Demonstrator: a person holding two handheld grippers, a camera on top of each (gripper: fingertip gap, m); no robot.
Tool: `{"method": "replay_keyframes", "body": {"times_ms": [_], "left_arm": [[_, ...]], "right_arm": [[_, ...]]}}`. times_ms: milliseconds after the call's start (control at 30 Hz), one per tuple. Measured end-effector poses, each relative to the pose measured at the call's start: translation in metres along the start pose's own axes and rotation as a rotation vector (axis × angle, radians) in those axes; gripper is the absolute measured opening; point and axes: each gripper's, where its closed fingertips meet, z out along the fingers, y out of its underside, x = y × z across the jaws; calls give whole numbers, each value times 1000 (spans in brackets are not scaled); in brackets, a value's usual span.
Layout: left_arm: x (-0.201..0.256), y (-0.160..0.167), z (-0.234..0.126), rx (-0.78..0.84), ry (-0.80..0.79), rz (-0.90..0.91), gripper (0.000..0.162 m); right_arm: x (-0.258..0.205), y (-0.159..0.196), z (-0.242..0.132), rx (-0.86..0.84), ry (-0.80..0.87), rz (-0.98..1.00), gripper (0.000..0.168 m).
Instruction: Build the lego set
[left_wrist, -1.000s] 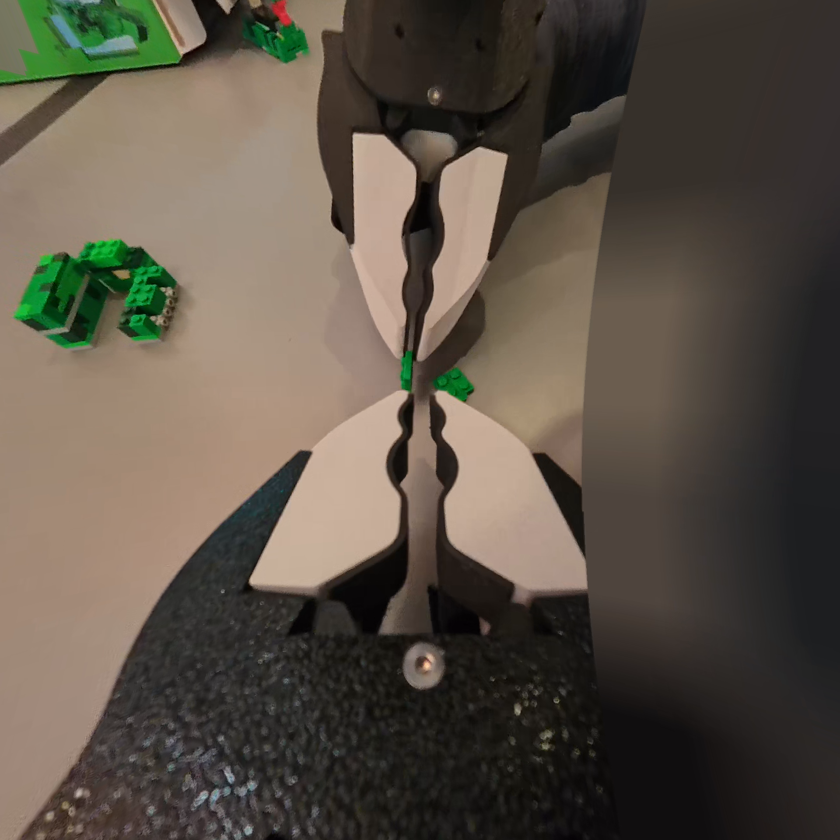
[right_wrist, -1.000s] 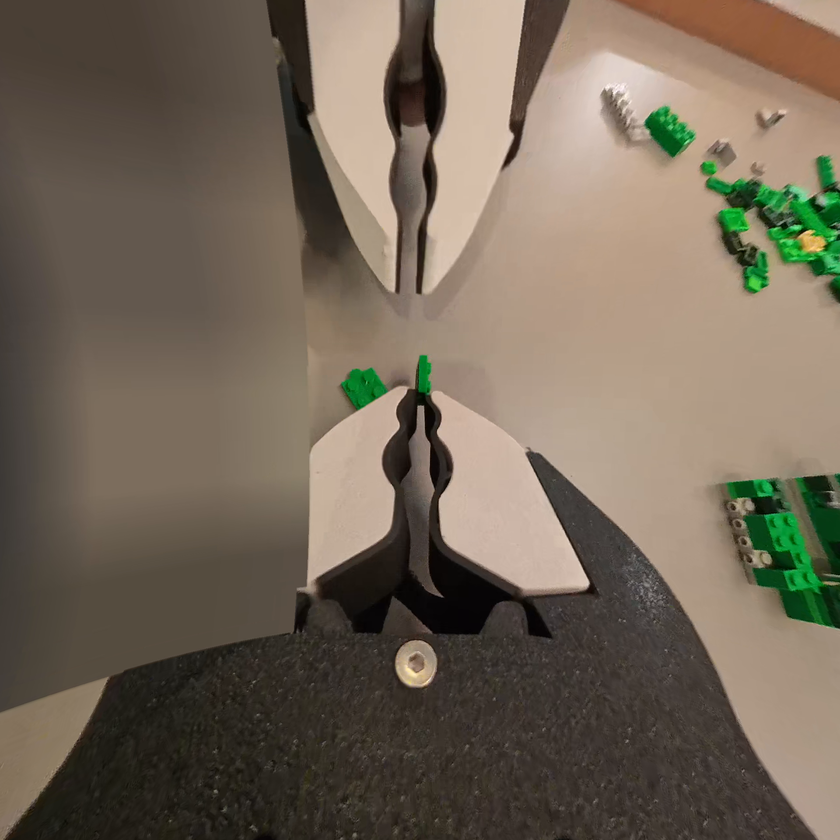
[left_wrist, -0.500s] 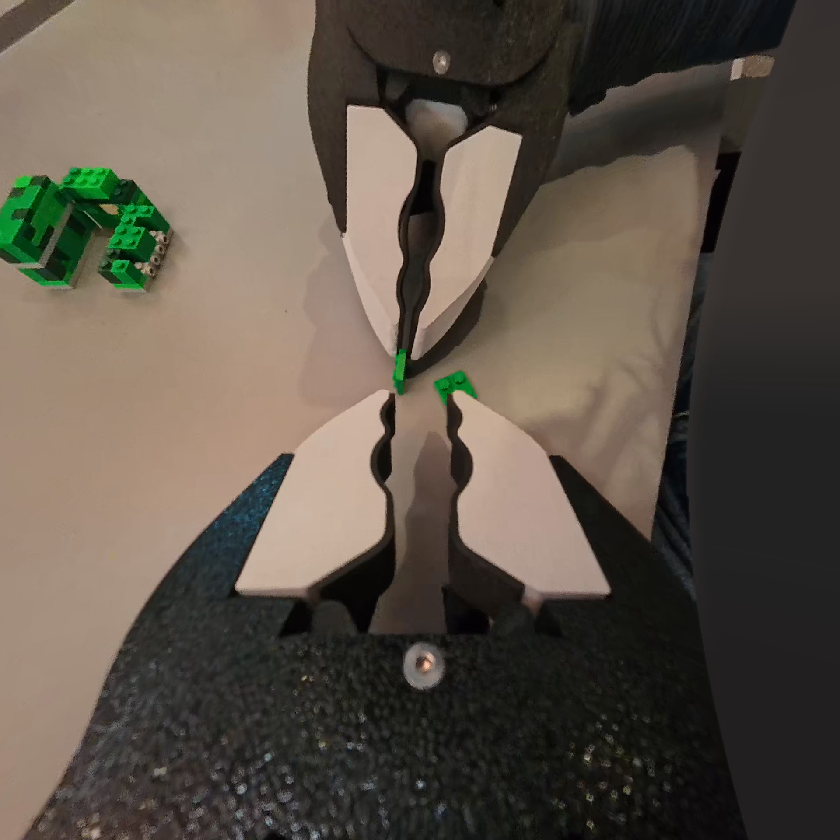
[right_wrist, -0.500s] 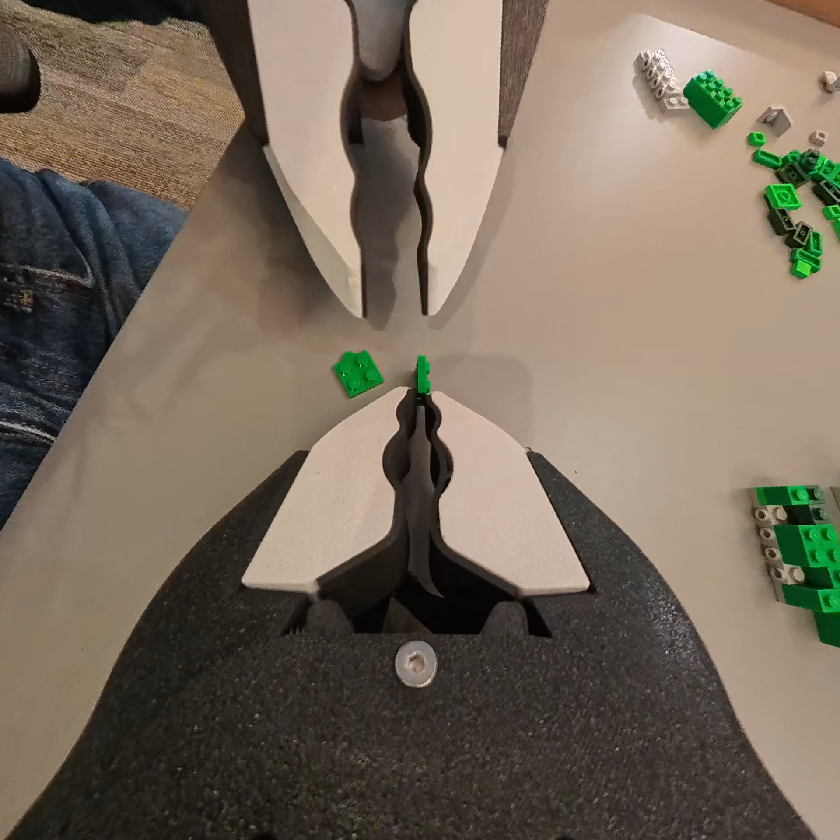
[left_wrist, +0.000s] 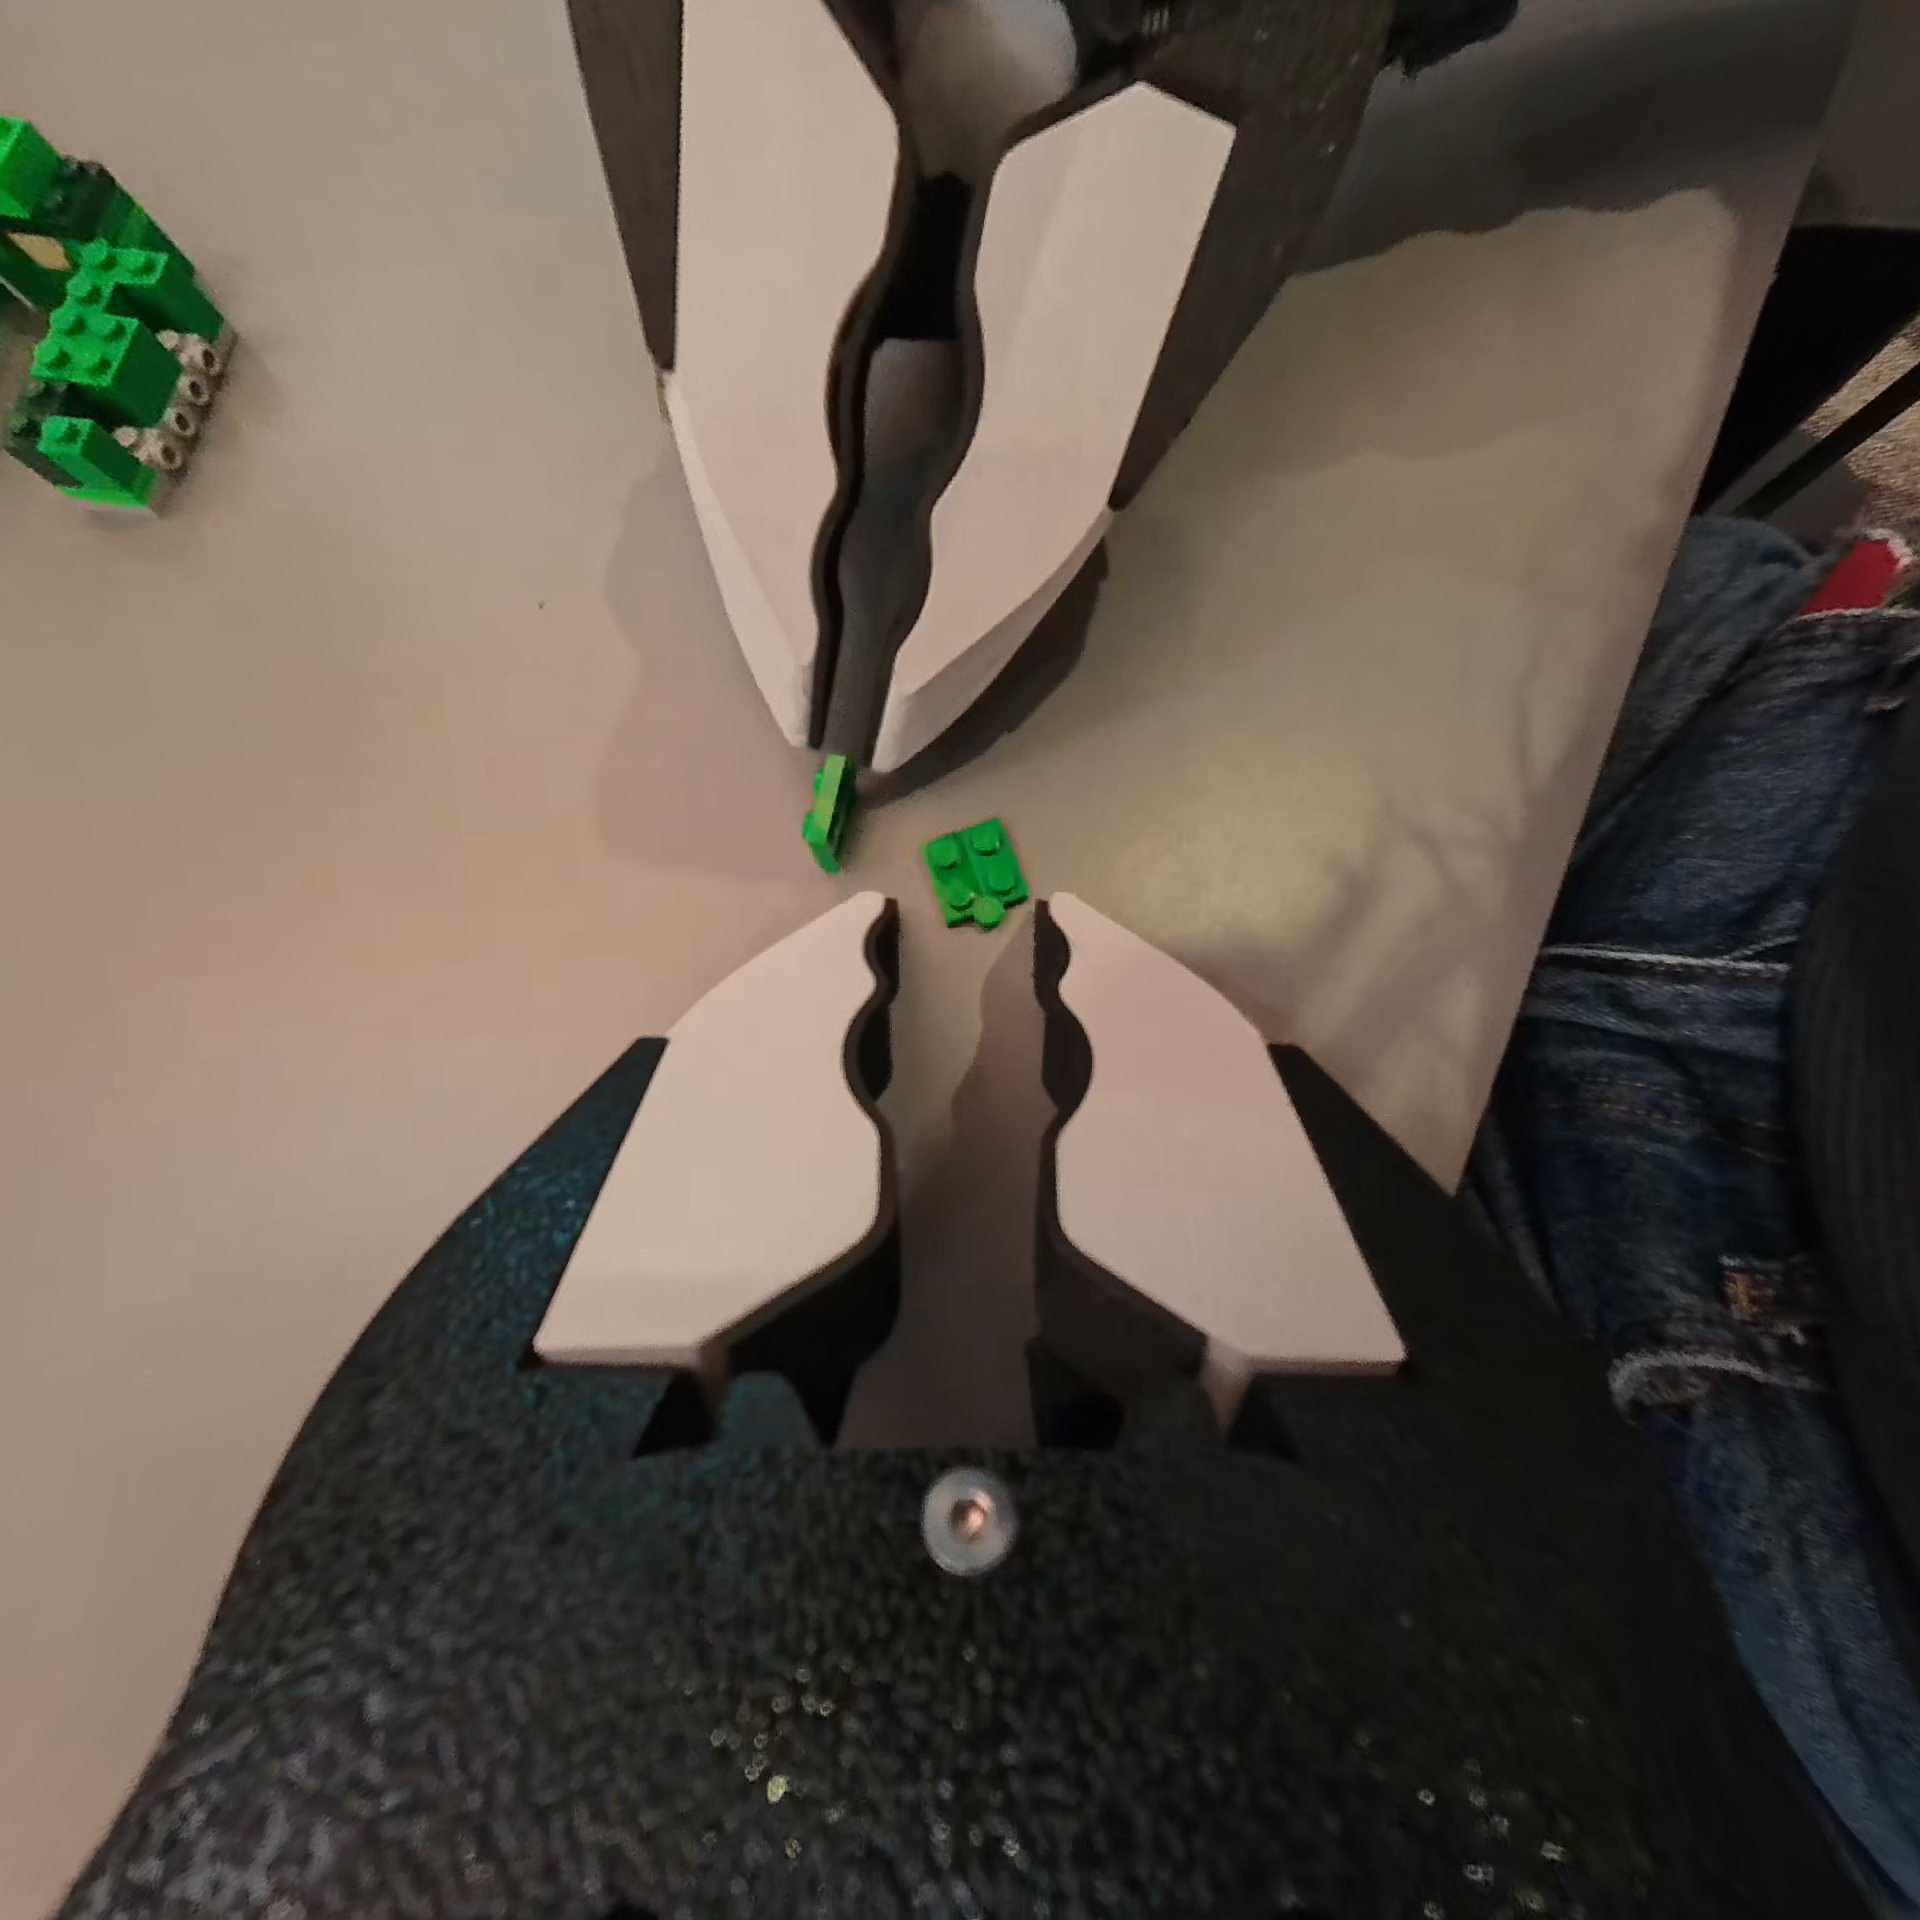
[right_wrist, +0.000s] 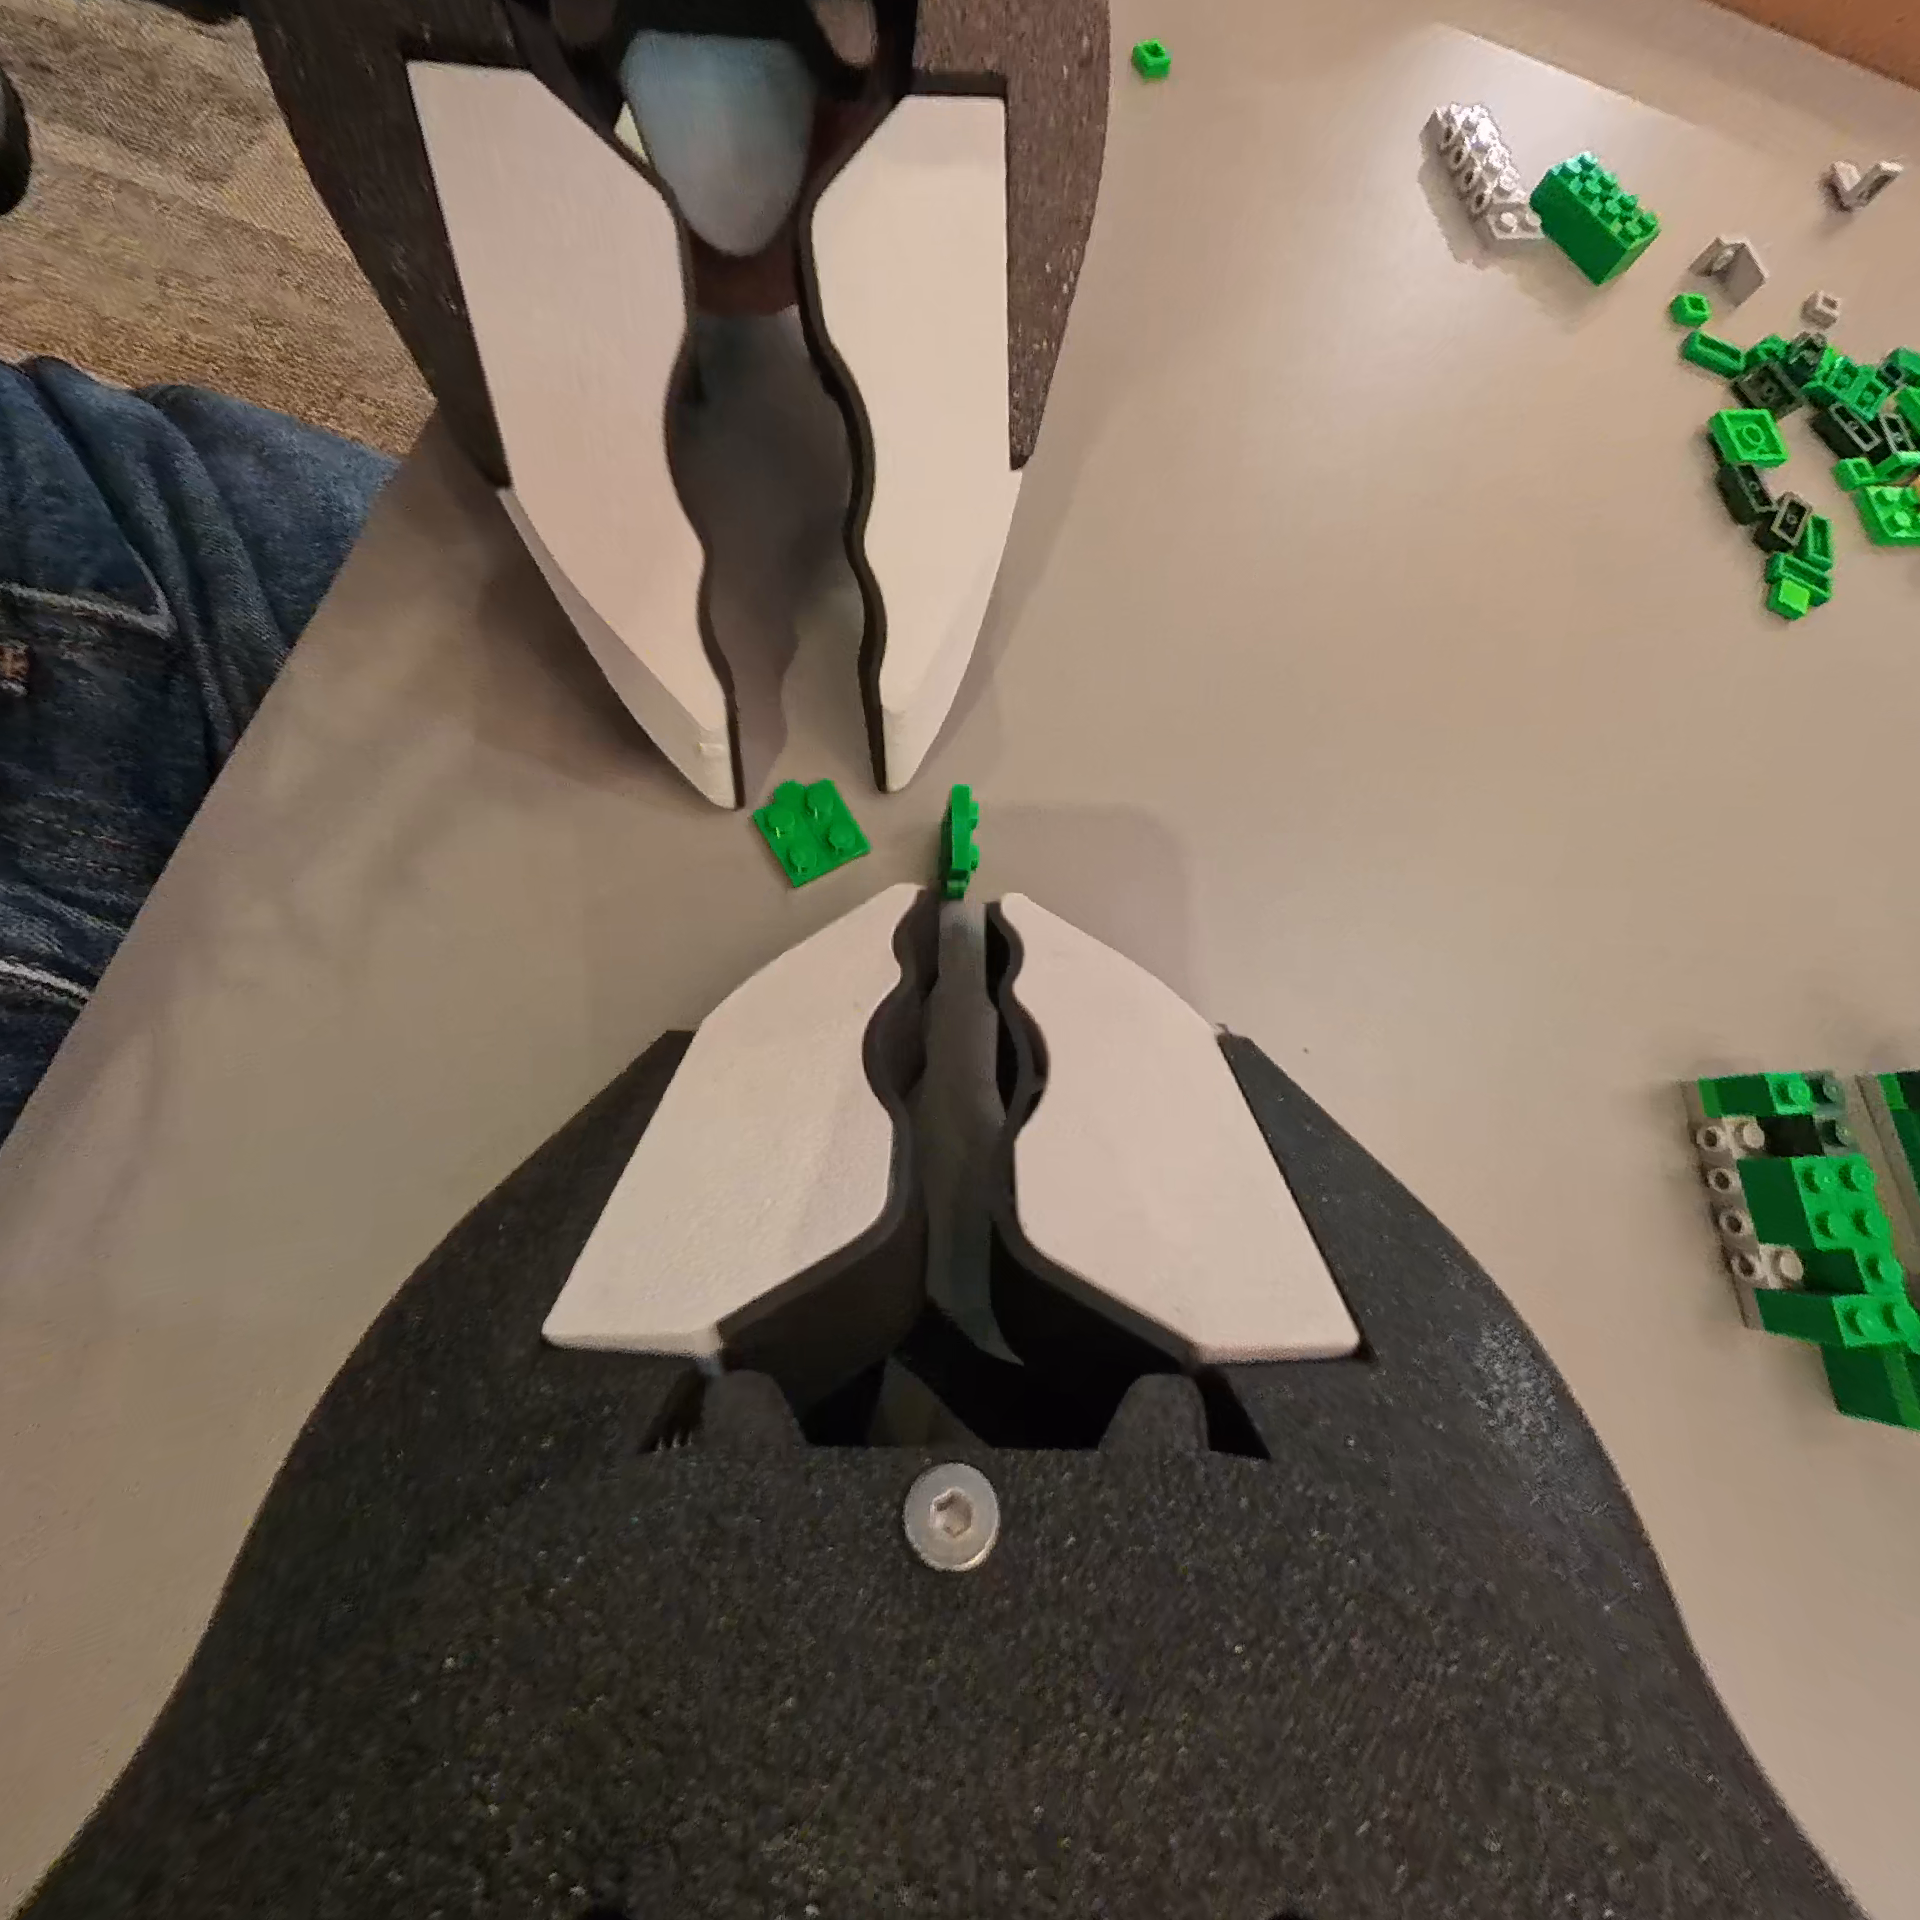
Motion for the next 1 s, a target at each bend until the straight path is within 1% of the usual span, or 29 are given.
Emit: {"method": "replay_keyframes", "body": {"times_ms": [33, 267, 433, 500, 567, 733, 867, 900, 967, 1000], "left_arm": [[0, 0, 0, -4, -1, 1, 24], [2, -4, 4, -28, -16, 57, 17], [4, -5, 5, -30, -8, 39, 15], [5, -5, 4, -21, -5, 24, 12], [7, -5, 2, -3, 3, 0, 11], [11, -15, -6, 76, 43, -96, 11], [19, -27, -14, 163, 134, -201, 10], [20, -30, -16, 182, 151, -221, 10], [20, -34, -19, 200, 151, -234, 10], [19, -36, -22, 221, 141, -227, 10]], "right_arm": [[0, 2, -2, -7, 9, 4, 9], [-6, 5, -26, 35, 80, 51, 13], [-20, -4, -36, 85, 113, 28, 16], [-25, -9, -36, 101, 131, 0, 17], [-31, -14, -35, 111, 157, -46, 18], [-38, -14, -22, 49, 241, -222, 21], [-37, -21, -17, -10, 379, -461, 21], [-37, -21, -16, -31, 395, -497, 20], [-32, -24, -18, -35, 461, -514, 6], [-30, -27, -21, -15, 483, -497, 6]]}}
